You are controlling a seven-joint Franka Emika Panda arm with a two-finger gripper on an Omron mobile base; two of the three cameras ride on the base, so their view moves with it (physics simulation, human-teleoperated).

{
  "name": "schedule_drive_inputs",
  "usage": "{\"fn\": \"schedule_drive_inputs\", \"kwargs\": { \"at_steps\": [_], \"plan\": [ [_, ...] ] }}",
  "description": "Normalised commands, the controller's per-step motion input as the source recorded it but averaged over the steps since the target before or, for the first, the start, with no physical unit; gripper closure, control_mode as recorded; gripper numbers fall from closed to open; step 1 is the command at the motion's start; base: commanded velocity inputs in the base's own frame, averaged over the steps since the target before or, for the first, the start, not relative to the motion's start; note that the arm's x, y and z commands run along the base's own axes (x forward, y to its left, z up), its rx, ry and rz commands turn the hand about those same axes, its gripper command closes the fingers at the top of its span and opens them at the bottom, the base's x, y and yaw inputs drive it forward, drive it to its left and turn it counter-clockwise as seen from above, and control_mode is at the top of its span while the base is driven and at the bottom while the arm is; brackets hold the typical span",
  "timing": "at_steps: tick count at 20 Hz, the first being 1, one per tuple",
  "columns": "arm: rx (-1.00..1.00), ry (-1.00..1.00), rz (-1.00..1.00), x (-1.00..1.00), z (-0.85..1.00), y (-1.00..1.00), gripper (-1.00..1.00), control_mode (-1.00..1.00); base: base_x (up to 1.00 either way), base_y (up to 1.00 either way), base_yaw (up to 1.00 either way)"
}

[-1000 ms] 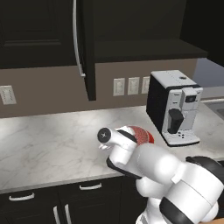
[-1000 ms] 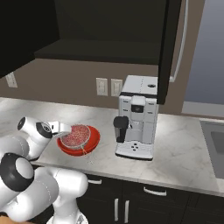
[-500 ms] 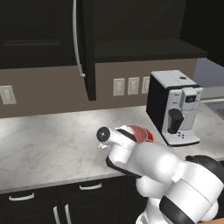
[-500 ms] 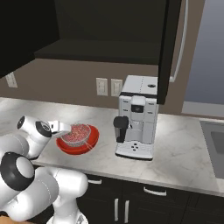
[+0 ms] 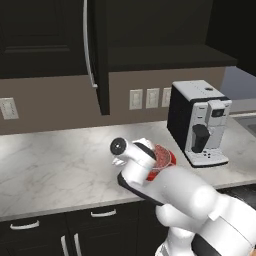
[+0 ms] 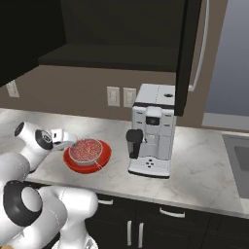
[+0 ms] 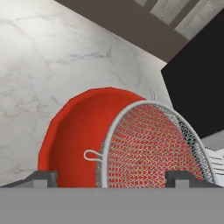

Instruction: Open the cabinet and setup a tea strainer by placing it in the bowl upright.

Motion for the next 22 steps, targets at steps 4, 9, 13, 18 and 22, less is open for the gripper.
{"fn": "schedule_drive_inputs", "kwargs": {
  "at_steps": [4, 9, 13, 18, 22],
  "plan": [
    [0.08, 0.05, -0.01, -0.27, 0.53, -0.01, -1.0, -1.0, 0.0, 0.0, 0.0],
    [0.13, 0.06, -0.01, -0.39, 0.57, -0.14, -1.0, -1.0, 0.0, 0.0, 0.0],
    [0.21, 0.08, -0.05, -0.62, 0.69, -0.23, -1.0, -1.0, 0.0, 0.0, 0.0],
    [0.17, 0.01, -0.04, -0.52, 0.15, -0.37, -1.0, -1.0, 0.0, 0.0, 0.0],
    [0.19, 0.11, 0.0, -0.24, 0.69, -0.7, -1.0, -1.0, 0.0, 0.0, 0.0]
  ]
}}
